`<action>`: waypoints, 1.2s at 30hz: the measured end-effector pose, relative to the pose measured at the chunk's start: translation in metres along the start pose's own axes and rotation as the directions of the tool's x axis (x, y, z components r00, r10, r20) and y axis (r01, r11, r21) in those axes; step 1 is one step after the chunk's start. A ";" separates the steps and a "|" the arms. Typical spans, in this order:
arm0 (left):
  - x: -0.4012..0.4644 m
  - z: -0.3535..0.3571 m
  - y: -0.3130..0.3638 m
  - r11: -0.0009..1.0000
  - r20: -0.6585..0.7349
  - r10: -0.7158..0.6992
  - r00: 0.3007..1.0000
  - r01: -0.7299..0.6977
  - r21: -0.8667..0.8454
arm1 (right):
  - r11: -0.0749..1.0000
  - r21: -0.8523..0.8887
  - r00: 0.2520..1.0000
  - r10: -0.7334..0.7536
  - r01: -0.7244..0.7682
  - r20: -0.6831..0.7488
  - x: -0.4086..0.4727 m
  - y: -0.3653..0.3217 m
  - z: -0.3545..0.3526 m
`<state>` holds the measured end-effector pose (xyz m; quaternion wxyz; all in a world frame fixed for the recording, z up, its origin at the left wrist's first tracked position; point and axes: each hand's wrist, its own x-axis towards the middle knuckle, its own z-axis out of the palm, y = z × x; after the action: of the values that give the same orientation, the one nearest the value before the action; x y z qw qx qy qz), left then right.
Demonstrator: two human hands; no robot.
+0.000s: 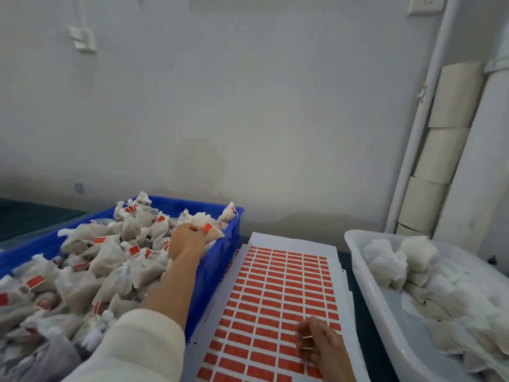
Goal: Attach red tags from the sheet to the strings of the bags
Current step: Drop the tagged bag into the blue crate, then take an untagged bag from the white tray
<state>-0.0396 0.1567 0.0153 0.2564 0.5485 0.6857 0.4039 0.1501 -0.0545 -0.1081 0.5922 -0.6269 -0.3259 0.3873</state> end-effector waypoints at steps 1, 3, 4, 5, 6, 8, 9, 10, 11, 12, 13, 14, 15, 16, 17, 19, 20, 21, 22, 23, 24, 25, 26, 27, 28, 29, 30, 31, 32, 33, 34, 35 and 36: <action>0.006 0.001 -0.003 0.999 -0.011 -0.033 0.999 0.033 0.033 | 1.000 0.005 1.000 0.004 -0.004 0.003 0.002 0.001 0.000; 0.016 0.000 -0.008 0.989 -0.050 -0.061 0.997 0.067 0.134 | 1.000 0.021 1.000 0.015 -0.015 0.010 0.003 0.002 0.000; 0.020 -0.001 -0.010 0.976 -0.050 -0.061 0.997 0.070 0.208 | 0.999 0.032 1.000 0.024 -0.024 0.014 0.004 0.002 -0.001; 0.024 -0.002 -0.011 0.963 -0.024 -0.053 0.998 0.057 0.264 | 0.998 0.046 0.999 0.031 -0.032 0.016 0.004 0.002 -0.001; 0.028 -0.002 -0.012 0.957 0.022 -0.048 0.999 0.040 0.288 | 0.998 0.058 0.999 0.038 -0.039 0.017 0.005 0.002 -0.002; 0.031 -0.004 -0.013 0.945 0.103 -0.075 0.992 0.038 0.326 | 0.996 0.071 0.999 0.052 -0.052 0.010 0.005 0.001 -0.003; 0.031 -0.004 -0.013 0.931 0.108 -0.095 0.990 0.049 0.361 | 0.995 0.076 0.998 0.057 -0.057 0.005 0.005 0.000 -0.002; 0.030 -0.004 -0.013 0.921 0.105 -0.104 0.989 0.056 0.386 | 0.995 0.080 0.998 0.061 -0.061 0.004 0.004 0.001 -0.002; 0.029 -0.003 -0.012 0.917 0.091 -0.099 0.991 0.055 0.396 | 0.995 0.082 0.998 0.063 -0.063 0.005 0.004 0.000 -0.001; 0.025 -0.002 -0.008 0.921 0.055 -0.070 0.996 0.043 0.386 | 0.994 0.083 0.998 0.064 -0.064 0.007 0.003 -0.001 -0.002; 0.022 -0.001 -0.004 0.933 -0.004 -0.017 1.000 0.018 0.360 | 0.995 0.081 0.998 0.065 -0.066 0.010 0.002 -0.002 -0.002; 0.017 0.000 0.002 0.954 -0.074 0.052 0.996 -0.028 0.300 | 0.995 0.080 0.998 0.066 -0.067 0.013 0.002 -0.003 -0.002; 0.011 0.002 0.010 0.973 -0.134 0.127 0.983 -0.097 0.209 | 0.995 0.077 0.998 0.066 -0.067 0.015 0.001 -0.005 -0.001; 0.003 0.002 0.020 0.978 -0.169 0.192 0.967 -0.175 0.110 | 0.996 0.070 0.998 0.062 -0.063 0.015 -0.001 -0.006 -0.001; -0.006 0.004 0.031 0.968 -0.176 0.252 0.952 -0.250 0.035 | 0.997 0.057 0.998 0.056 -0.056 0.012 -0.002 -0.008 0.000; -0.028 0.010 0.049 0.927 -0.138 0.366 0.920 -0.374 -0.034 | 0.999 0.030 0.999 0.037 -0.037 0.004 -0.005 -0.010 0.001; -0.040 0.014 0.055 0.905 -0.113 0.414 0.903 -0.422 -0.054 | 0.999 0.024 1.000 0.028 -0.028 0.008 -0.008 -0.012 0.001; -0.052 0.020 0.057 0.886 -0.082 0.450 0.889 -0.456 -0.084 | 1.000 0.018 1.000 0.015 -0.015 0.017 -0.010 -0.014 0.001; -0.063 0.027 0.056 0.874 -0.039 0.464 0.885 -0.465 -0.143 | 1.000 0.006 1.000 -0.006 0.006 0.026 -0.013 -0.015 0.001; -0.074 0.033 0.053 0.871 0.029 0.450 0.892 -0.432 -0.232 | 0.999 -0.009 0.999 -0.032 0.032 0.028 -0.015 -0.017 0.001; -0.083 0.040 0.050 0.874 0.123 0.414 0.902 -0.356 -0.329 | 0.998 -0.021 0.998 -0.057 0.057 0.020 -0.017 -0.020 0.000; -0.093 0.048 0.045 0.881 0.225 0.371 0.901 -0.265 -0.392 | 0.997 -0.027 0.997 -0.071 0.071 0.000 -0.019 -0.022 -0.001; -0.100 0.054 0.039 0.887 0.309 0.342 0.888 -0.197 -0.417 | 0.997 -0.035 0.997 -0.075 0.074 -0.025 -0.020 -0.025 -0.001; -0.105 0.061 0.033 0.893 0.368 0.328 0.870 -0.158 -0.422 | 0.996 -0.047 0.995 -0.080 0.077 -0.052 -0.020 -0.029 0.000; -0.111 0.067 0.025 0.893 0.406 0.319 0.856 -0.128 -0.431 | 0.995 -0.060 0.993 -0.088 0.083 -0.084 -0.021 -0.033 0.000; -0.117 0.073 0.017 0.895 0.435 0.308 0.846 -0.103 -0.433 | 0.993 -0.069 0.988 -0.102 0.095 -0.113 -0.021 -0.037 0.000; -0.121 0.079 0.009 0.897 0.468 0.294 0.833 -0.071 -0.437 | 0.991 -0.078 0.983 -0.122 0.112 -0.137 -0.022 -0.042 0.000; -0.125 0.086 0.000 0.910 0.498 0.271 0.824 -0.050 -0.412 | 0.988 -0.087 0.978 -0.143 0.130 -0.154 -0.021 -0.047 -0.001; -0.127 0.092 -0.007 0.938 0.515 0.235 0.824 -0.054 -0.341 | 0.986 -0.090 0.975 -0.155 0.142 -0.161 -0.020 -0.053 -0.001; -0.128 0.098 -0.014 0.970 0.515 0.199 0.834 -0.094 -0.223 | 0.987 -0.085 0.976 -0.149 0.137 -0.158 -0.018 -0.060 -0.002; -0.129 0.102 -0.021 0.983 0.508 0.176 0.843 -0.130 -0.127 | 0.991 -0.069 0.981 -0.124 0.115 -0.150 -0.014 -0.068 -0.003; -0.129 0.105 -0.027 0.985 0.504 0.172 0.846 -0.149 -0.087 | 0.995 -0.046 0.986 -0.093 0.087 -0.140 -0.010 -0.077 -0.004; -0.129 0.108 -0.031 0.984 0.512 0.178 0.840 -0.161 -0.079 | 0.998 -0.023 0.988 -0.067 0.065 -0.138 -0.005 -0.086 -0.006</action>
<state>0.0636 0.0600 -0.0810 0.4033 0.6909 0.5337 0.2742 0.1574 -0.0543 -0.0219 0.6203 -0.6466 -0.3079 0.3199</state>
